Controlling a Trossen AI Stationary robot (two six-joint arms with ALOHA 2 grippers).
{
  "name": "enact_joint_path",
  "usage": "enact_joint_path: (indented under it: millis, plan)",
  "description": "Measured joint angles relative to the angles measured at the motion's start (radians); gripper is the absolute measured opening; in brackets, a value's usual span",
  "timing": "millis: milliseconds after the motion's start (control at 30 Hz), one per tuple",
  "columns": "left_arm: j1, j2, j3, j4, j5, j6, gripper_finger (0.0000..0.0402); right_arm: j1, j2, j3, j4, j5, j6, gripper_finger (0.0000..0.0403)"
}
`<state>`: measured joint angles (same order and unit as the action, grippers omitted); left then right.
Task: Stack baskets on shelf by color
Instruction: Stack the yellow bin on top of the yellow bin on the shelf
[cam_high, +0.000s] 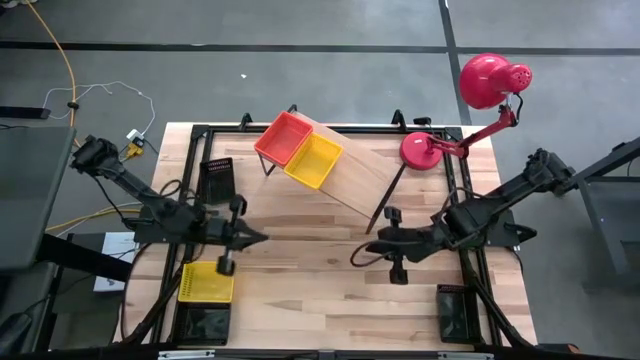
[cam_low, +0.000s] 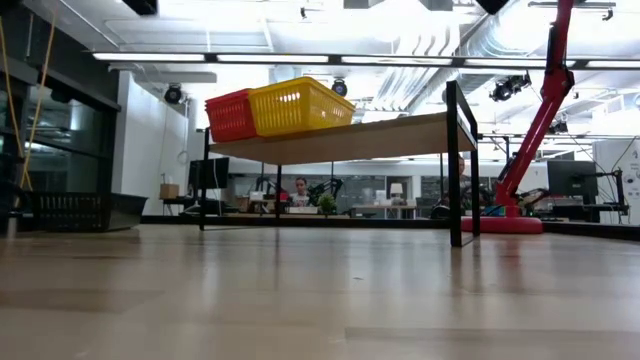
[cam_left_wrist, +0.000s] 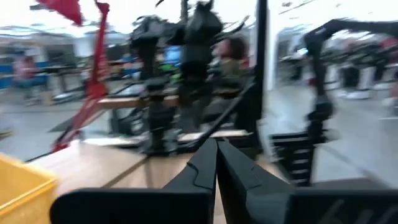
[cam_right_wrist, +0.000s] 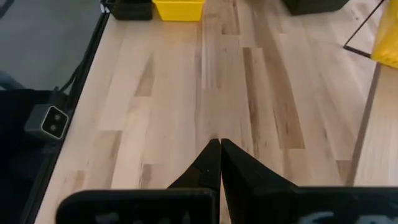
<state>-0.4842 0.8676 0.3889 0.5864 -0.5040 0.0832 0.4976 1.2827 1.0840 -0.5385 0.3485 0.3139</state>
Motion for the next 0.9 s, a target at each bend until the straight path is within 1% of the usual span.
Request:
enact_joint_path:
  millis: [100,200,300,433,733,900]
  plan:
    - [-0.061,-0.052,0.0,-0.046,-0.013,0.0,0.0,0.014,0.0,0.0,0.0,0.031,0.0,0.0]
    - [-0.103,-0.088,0.0,-0.095,-0.059,0.0,0.0,0.015,0.0,0.0,0.0,0.044,0.0,0.0]
    - [-0.128,-0.098,0.0,-0.13,-0.106,0.0,0.0,0.013,0.0,0.0,0.0,0.044,0.0,0.0]
    - [-0.14,-0.097,0.0,-0.154,-0.136,0.0,0.0,0.013,0.0,0.0,0.004,0.045,-0.001,0.0]
    - [-0.139,-0.092,0.0,-0.155,-0.131,-0.009,0.0,0.013,0.0,0.0,0.004,0.063,0.0,0.0]
    - [-0.14,-0.036,0.015,-0.113,-0.041,-0.021,0.0001,0.013,0.0,0.0,0.004,0.069,-0.007,0.0]
